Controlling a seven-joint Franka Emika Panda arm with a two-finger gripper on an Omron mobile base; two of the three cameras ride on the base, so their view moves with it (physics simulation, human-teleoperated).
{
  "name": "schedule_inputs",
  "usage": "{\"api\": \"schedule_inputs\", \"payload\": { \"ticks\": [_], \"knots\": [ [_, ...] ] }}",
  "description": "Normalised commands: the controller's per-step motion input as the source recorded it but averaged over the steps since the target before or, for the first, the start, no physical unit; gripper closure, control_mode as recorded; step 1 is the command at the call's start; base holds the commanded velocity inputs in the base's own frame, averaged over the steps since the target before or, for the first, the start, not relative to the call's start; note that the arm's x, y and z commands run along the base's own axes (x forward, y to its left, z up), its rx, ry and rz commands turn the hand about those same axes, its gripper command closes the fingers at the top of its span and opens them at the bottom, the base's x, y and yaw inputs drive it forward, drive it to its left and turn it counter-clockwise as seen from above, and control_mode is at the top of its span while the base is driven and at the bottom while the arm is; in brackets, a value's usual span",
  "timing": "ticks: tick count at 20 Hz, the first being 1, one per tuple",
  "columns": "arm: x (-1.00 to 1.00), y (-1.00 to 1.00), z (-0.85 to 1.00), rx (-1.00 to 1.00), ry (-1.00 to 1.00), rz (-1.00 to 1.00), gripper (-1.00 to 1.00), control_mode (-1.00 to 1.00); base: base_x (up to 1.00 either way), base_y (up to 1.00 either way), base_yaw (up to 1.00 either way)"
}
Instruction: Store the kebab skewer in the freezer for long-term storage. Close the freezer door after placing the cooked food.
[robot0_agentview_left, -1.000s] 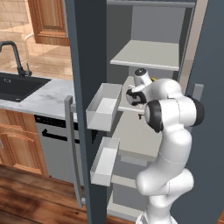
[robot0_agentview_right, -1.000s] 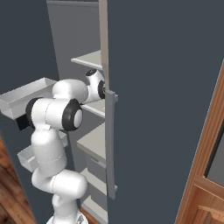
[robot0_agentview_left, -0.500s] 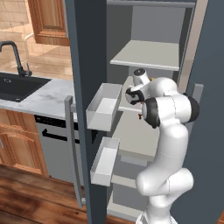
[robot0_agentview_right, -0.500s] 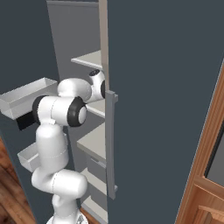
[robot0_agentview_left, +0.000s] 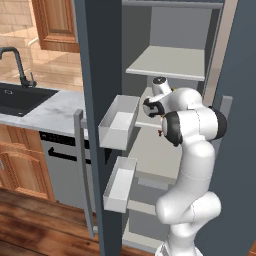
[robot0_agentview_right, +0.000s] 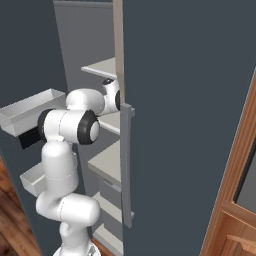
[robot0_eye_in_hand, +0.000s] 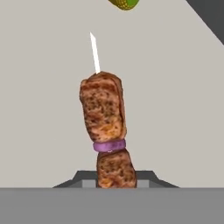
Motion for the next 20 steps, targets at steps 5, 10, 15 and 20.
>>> {"api": "schedule_inputs", "payload": {
  "ticks": [5,10,15,20],
  "knots": [
    [0.02,0.0,0.0,0.0,0.0,0.01,-1.0,-1.0,0.0,0.0,0.0],
    [0.0,0.0,0.0,0.0,0.0,0.01,-1.0,-1.0,0.0,0.0,0.0],
    [0.0,0.0,0.0,0.0,0.0,0.0,-1.0,-1.0,0.0,0.0,0.0],
    [0.0,0.0,0.0,0.0,0.0,0.0,-1.0,-1.0,0.0,0.0,0.0]
  ]
}}
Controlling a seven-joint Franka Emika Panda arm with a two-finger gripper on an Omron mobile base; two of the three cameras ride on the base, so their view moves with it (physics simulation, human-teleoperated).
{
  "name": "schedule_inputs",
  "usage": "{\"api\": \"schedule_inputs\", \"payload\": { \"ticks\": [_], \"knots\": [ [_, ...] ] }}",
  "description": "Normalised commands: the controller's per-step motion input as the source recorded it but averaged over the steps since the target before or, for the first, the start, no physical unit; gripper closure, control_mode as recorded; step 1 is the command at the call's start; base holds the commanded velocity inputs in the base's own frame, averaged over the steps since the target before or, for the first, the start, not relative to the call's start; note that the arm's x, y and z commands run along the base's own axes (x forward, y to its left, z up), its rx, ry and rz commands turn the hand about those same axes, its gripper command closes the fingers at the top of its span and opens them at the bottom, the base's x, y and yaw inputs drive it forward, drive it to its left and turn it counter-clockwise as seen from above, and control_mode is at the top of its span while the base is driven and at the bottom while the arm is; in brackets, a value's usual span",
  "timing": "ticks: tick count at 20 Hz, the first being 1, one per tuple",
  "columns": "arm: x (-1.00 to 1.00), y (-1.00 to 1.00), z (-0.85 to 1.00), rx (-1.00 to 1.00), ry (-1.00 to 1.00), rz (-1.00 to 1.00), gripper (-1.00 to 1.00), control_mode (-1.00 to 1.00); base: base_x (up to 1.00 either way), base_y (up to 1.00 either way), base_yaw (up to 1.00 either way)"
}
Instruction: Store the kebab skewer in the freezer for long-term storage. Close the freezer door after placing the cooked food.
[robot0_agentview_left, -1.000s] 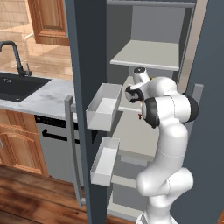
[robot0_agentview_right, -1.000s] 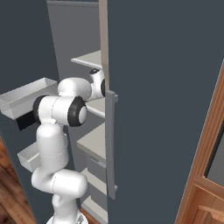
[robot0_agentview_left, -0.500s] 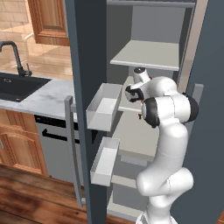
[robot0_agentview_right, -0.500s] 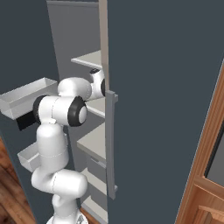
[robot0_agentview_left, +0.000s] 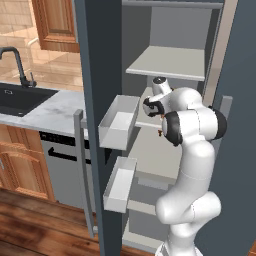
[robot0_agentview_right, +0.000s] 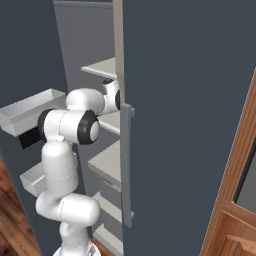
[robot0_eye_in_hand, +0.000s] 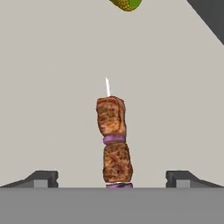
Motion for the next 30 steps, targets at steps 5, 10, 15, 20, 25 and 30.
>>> {"api": "schedule_inputs", "payload": {
  "ticks": [5,10,15,20,25,30],
  "knots": [
    [-0.13,0.0,0.0,0.0,0.0,0.0,-1.0,-1.0,0.0,0.0,0.0],
    [-0.33,0.09,0.05,0.0,0.0,0.0,-1.0,-1.0,0.0,0.0,0.0],
    [-0.45,0.19,0.07,0.0,-0.05,0.0,-1.0,-1.0,0.0,0.0,0.0],
    [-0.45,0.29,0.08,0.0,-0.03,0.0,-1.0,-1.0,0.0,0.0,0.0],
    [-0.51,0.27,0.14,0.0,0.0,0.0,-1.0,-1.0,0.0,0.0,0.0],
    [-0.6,0.13,0.19,0.0,0.0,0.0,-1.0,-1.0,0.0,0.0,0.0]
  ]
}}
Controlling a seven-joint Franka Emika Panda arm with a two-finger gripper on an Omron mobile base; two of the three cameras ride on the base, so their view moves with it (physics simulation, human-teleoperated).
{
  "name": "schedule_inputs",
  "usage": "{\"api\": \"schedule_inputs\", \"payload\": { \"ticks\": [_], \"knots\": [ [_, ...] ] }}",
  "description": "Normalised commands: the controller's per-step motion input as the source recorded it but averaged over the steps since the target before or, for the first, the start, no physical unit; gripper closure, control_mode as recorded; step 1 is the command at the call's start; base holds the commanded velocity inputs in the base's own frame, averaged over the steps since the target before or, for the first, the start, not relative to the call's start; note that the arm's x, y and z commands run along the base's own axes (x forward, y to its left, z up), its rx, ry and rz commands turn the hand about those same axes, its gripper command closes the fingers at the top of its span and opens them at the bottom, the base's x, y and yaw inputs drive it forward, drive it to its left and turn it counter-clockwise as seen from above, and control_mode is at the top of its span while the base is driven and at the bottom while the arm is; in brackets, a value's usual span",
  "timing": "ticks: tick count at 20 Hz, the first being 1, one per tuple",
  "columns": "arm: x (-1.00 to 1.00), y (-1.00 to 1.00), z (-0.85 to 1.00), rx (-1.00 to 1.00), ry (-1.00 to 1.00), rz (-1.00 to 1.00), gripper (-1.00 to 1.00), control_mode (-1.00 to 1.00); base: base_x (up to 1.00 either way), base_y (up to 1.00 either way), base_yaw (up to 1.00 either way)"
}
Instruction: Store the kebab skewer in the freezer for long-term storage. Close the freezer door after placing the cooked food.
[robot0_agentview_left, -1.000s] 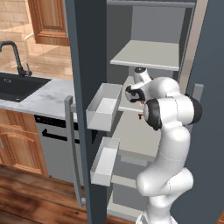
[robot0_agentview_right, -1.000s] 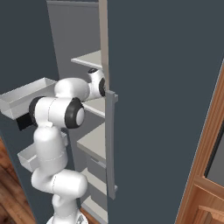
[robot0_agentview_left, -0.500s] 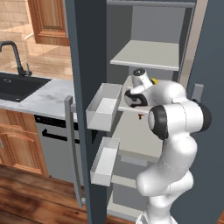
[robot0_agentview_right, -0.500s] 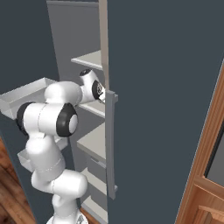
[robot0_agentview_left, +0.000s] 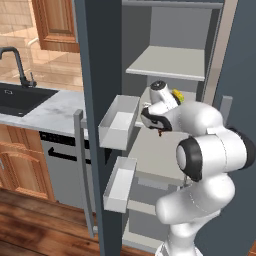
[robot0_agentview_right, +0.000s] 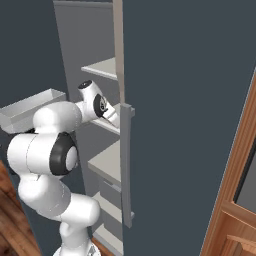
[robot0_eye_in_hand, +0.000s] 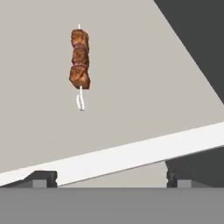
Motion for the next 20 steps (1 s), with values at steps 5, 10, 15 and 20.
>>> {"api": "schedule_inputs", "payload": {
  "ticks": [5,10,15,20],
  "knots": [
    [-0.67,0.01,0.21,0.02,0.0,0.0,-1.0,-1.0,0.0,0.0,0.0],
    [-0.67,0.0,0.27,0.09,0.0,0.02,-1.0,-1.0,0.0,0.0,0.0],
    [-0.72,0.02,0.36,0.08,0.0,0.05,-1.0,-1.0,0.0,0.0,0.0],
    [-0.64,0.04,0.29,0.02,0.0,0.06,-1.0,-1.0,0.0,0.0,0.0]
  ]
}}
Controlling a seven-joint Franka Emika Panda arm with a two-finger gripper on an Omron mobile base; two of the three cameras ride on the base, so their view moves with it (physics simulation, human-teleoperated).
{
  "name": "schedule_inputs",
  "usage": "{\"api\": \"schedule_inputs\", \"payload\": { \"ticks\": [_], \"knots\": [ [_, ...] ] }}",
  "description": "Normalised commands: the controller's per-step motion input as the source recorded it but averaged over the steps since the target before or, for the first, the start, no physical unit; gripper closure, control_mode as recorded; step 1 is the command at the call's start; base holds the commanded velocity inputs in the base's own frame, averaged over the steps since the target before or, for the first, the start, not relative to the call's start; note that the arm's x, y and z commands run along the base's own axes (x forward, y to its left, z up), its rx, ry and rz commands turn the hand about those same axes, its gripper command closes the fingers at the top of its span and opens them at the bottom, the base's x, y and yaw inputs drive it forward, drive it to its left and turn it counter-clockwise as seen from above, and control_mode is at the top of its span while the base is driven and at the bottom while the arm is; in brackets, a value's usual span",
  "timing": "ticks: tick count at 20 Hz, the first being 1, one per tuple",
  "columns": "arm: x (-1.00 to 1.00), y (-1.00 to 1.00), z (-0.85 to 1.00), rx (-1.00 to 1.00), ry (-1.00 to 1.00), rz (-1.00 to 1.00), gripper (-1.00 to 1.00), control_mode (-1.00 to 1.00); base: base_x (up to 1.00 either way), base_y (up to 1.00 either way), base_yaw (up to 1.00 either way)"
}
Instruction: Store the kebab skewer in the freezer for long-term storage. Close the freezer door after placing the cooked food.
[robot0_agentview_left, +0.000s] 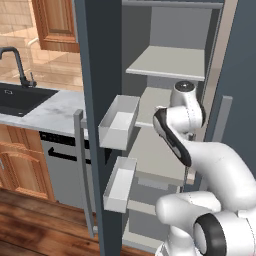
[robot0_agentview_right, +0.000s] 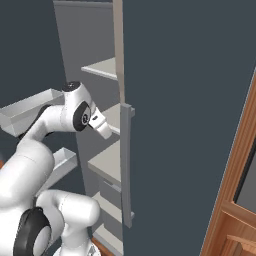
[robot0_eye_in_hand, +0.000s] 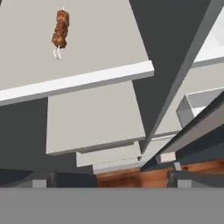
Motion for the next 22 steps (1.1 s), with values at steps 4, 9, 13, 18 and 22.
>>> {"api": "schedule_inputs", "payload": {
  "ticks": [4,9,13,18,22],
  "knots": [
    [-0.53,0.0,0.34,0.05,0.03,0.13,-1.0,-1.0,0.0,0.0,0.0],
    [-0.51,0.0,0.22,0.06,0.07,0.19,-1.0,-1.0,0.0,0.0,0.0],
    [-0.58,0.04,0.13,0.0,0.1,0.15,-1.0,-1.0,0.0,0.0,0.0],
    [-0.64,0.02,0.0,0.0,0.09,0.12,-1.0,-1.0,0.0,0.0,0.0],
    [-0.58,0.1,0.0,0.0,0.08,0.13,-1.0,-1.0,0.0,0.0,0.0]
  ]
}}
